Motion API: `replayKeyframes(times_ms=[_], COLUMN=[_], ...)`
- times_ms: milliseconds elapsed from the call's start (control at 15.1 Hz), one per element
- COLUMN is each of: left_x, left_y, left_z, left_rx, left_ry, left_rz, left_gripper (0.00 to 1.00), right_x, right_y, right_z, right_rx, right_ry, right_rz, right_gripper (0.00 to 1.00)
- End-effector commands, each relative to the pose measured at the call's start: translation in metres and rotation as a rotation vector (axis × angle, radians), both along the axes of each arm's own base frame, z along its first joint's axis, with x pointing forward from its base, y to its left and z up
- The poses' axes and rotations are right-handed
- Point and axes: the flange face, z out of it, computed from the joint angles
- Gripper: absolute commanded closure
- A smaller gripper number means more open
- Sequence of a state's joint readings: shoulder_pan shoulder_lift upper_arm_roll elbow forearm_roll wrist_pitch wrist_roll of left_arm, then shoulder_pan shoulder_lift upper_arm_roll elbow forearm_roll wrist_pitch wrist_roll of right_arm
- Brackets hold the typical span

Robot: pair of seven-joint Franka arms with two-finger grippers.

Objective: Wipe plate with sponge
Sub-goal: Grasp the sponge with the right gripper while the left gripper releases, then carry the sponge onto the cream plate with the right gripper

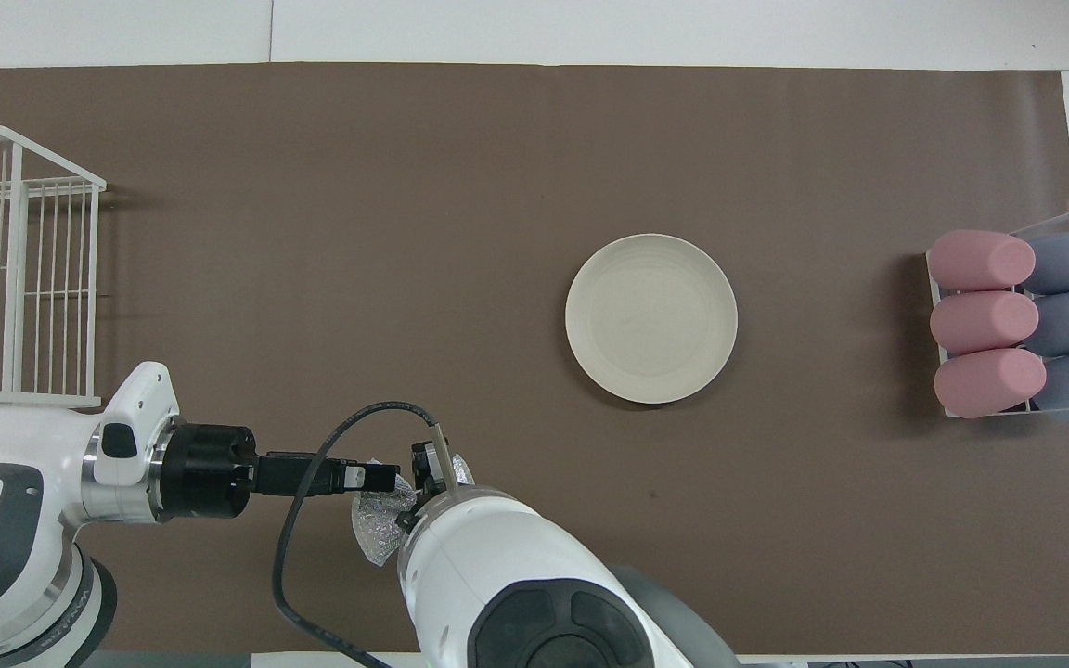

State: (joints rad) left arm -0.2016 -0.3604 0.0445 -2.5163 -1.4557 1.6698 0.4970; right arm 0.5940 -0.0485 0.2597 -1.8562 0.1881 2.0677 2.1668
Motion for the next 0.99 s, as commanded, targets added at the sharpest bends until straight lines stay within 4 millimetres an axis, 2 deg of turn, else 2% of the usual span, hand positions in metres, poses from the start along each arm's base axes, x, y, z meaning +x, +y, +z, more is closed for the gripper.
replayKeyframes(times_ms=[0, 132, 264, 397, 463, 595, 727, 859, 925], left_x=[-0.004, -0.004, -0.004, -0.005, -0.004, -0.001, 0.002, 0.012, 0.015], left_y=[0.004, 0.005, 0.006, 0.007, 0.007, 0.008, 0.013, 0.03, 0.035], left_z=[0.007, 0.007, 0.005, 0.005, 0.005, 0.009, 0.017, 0.026, 0.027], left_rx=[0.012, 0.016, 0.032, 0.041, 0.043, 0.067, 0.191, 0.274, 0.323], left_ry=[0.008, 0.019, 0.018, 0.021, 0.019, 0.032, 0.027, 0.04, 0.034], left_rz=[0.002, 0.007, -0.003, -0.006, -0.005, 0.001, -0.044, -0.029, -0.038], left_gripper=[0.0, 0.0, 0.0, 0.0, 0.0, 0.0, 0.0, 0.0, 0.0], right_x=[0.015, 0.048, 0.089, 0.101, 0.104, 0.115, 0.132, 0.144, 0.145], right_y=[-0.024, -0.059, -0.104, -0.125, -0.139, -0.155, -0.171, -0.194, -0.195], right_z=[-0.002, -0.009, -0.036, -0.081, -0.113, -0.164, -0.191, -0.215, -0.23], right_rx=[0.01, -0.007, -0.023, -0.049, -0.068, -0.07, -0.067, -0.086, -0.09], right_ry=[-0.015, -0.048, -0.098, -0.104, -0.095, -0.146, -0.184, -0.172, -0.152], right_rz=[0.027, 0.063, 0.105, 0.164, 0.19, 0.219, 0.203, 0.262, 0.282], right_gripper=[1.0, 1.0, 1.0, 1.0, 1.0, 1.0, 1.0, 1.0, 1.0])
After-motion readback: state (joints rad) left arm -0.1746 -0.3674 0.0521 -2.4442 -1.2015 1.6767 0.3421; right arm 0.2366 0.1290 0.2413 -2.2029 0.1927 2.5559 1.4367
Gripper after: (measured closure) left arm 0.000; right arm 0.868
